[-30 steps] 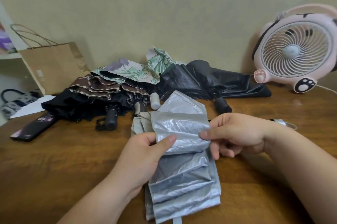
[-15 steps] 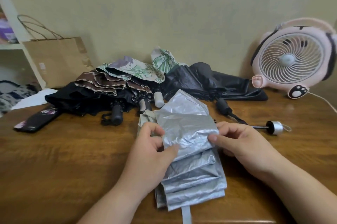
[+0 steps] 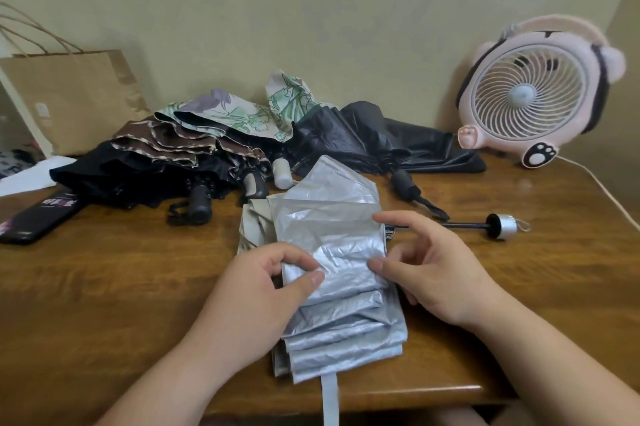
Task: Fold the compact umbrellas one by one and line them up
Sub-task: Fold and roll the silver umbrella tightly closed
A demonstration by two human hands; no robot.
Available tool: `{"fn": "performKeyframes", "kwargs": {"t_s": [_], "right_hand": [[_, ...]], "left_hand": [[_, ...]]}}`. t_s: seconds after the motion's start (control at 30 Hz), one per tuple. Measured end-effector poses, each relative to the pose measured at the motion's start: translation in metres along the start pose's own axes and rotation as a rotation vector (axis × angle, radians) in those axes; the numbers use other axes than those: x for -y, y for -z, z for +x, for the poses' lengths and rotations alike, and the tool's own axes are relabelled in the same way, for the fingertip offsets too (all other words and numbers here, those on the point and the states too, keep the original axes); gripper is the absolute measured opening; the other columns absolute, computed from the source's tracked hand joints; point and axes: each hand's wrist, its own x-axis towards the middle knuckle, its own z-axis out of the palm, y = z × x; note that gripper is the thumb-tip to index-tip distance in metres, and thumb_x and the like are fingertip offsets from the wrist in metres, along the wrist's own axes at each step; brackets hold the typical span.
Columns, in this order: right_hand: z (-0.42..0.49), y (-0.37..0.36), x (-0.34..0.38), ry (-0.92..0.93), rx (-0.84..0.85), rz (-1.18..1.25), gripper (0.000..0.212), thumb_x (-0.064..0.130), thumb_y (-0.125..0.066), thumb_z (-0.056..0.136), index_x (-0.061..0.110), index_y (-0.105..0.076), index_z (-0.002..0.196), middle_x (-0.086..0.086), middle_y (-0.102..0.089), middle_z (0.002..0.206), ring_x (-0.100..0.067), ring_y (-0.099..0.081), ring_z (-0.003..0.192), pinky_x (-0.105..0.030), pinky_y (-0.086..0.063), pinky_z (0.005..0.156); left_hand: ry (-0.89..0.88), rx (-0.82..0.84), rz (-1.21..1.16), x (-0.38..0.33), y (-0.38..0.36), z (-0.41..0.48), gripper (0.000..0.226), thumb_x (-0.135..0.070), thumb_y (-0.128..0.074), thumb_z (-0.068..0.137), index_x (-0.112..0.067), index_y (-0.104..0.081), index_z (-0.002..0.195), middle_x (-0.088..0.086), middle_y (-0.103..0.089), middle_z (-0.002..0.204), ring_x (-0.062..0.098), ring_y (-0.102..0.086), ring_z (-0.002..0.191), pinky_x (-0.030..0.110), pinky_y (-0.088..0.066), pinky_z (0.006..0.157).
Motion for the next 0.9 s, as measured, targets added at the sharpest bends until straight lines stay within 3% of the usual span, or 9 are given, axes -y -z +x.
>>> {"fn": "performKeyframes", "kwargs": {"t_s": [0.07,0.2,0.27,0.33,0.4,0.47,0.57,0.7,0.9], "right_hand": [[-0.001,0.002,0.001,-0.002,0.004,-0.001,0.042,0.013,-0.080,0.085,0.026,-0.064,0.122,-0.002,-0.064,0.058,-0.018,-0.051,0.045,-0.030,-0.047,0.049],[-0.001,0.002,0.001,0.002,0.005,-0.006,0.030,0.017,-0.076,0.088,0.026,-0.069,0.115,-0.003,-0.062,0.052,-0.018,-0.049,0.042,-0.026,-0.043,0.048],[0.001,0.001,-0.002,0.003,-0.004,-0.030,0.024,0.018,-0.073,0.092,0.029,-0.071,0.114,-0.005,-0.060,0.049,-0.017,-0.048,0.040,-0.023,-0.042,0.048],[0.003,-0.001,-0.005,0.003,-0.012,-0.043,0.023,0.014,-0.073,0.093,0.028,-0.073,0.111,-0.005,-0.062,0.050,-0.016,-0.050,0.040,-0.023,-0.043,0.048],[0.004,-0.002,-0.006,0.013,-0.024,-0.029,0.025,0.007,-0.073,0.091,0.024,-0.074,0.109,-0.004,-0.066,0.054,-0.018,-0.054,0.042,-0.025,-0.048,0.050],[0.003,-0.002,-0.008,0.011,-0.038,0.002,0.025,0.002,-0.074,0.089,0.019,-0.075,0.107,-0.006,-0.069,0.060,-0.020,-0.057,0.044,-0.026,-0.051,0.052],[0.003,-0.001,-0.010,0.016,-0.041,0.014,0.026,-0.002,-0.074,0.088,0.019,-0.074,0.104,-0.005,-0.069,0.063,-0.018,-0.058,0.047,-0.026,-0.051,0.053],[0.005,0.000,-0.015,0.039,-0.030,-0.015,0.022,-0.001,-0.073,0.089,0.018,-0.072,0.101,0.003,-0.063,0.059,-0.010,-0.052,0.050,-0.026,-0.046,0.053],[0.002,0.002,-0.015,0.067,-0.039,-0.089,0.026,0.003,-0.073,0.090,0.027,-0.073,0.099,0.002,-0.064,0.063,-0.011,-0.055,0.056,-0.026,-0.050,0.058]], "left_hand": [[0.004,-0.004,0.097,-0.003,0.001,-0.004,0.006,-0.040,-0.078,0.087,-0.041,-0.074,0.083,-0.024,-0.067,0.067,0.004,-0.050,0.052,0.017,-0.042,0.052],[-0.012,-0.004,0.237,-0.010,0.002,-0.009,0.015,-0.049,-0.072,0.087,-0.037,-0.074,0.078,-0.014,-0.061,0.060,0.002,-0.052,0.055,0.018,-0.042,0.051],[-0.218,-0.157,0.464,-0.012,0.005,0.000,0.016,-0.052,-0.069,0.087,-0.037,-0.071,0.091,-0.012,-0.054,0.068,0.002,-0.049,0.074,0.021,-0.042,0.066],[-0.493,-0.290,0.650,-0.023,0.006,0.023,0.034,-0.050,-0.066,0.089,-0.028,-0.066,0.114,-0.012,-0.050,0.095,0.010,-0.043,0.097,0.032,-0.040,0.085],[-0.547,-0.118,0.770,-0.040,0.005,0.052,0.050,-0.058,-0.058,0.092,-0.029,-0.056,0.133,-0.003,-0.047,0.130,0.019,-0.038,0.125,0.041,-0.034,0.104],[-0.419,0.234,0.972,-0.050,-0.002,0.079,0.065,-0.072,-0.042,0.096,-0.040,-0.036,0.152,-0.003,-0.024,0.162,0.021,-0.016,0.151,0.046,-0.015,0.121],[-0.262,0.547,1.144,-0.034,-0.016,0.092,0.082,-0.083,-0.023,0.090,-0.047,-0.004,0.160,-0.004,0.002,0.172,0.023,0.004,0.158,0.051,-0.001,0.127],[-0.358,0.526,1.095,-0.010,-0.024,0.084,0.080,-0.091,-0.006,0.080,-0.061,0.013,0.152,-0.011,0.029,0.167,0.022,0.029,0.153,0.060,0.014,0.123],[-0.489,0.521,1.087,0.002,-0.028,0.075,0.080,-0.095,0.001,0.078,-0.061,0.025,0.147,-0.015,0.031,0.165,0.012,0.039,0.148,0.058,0.020,0.120]]}}
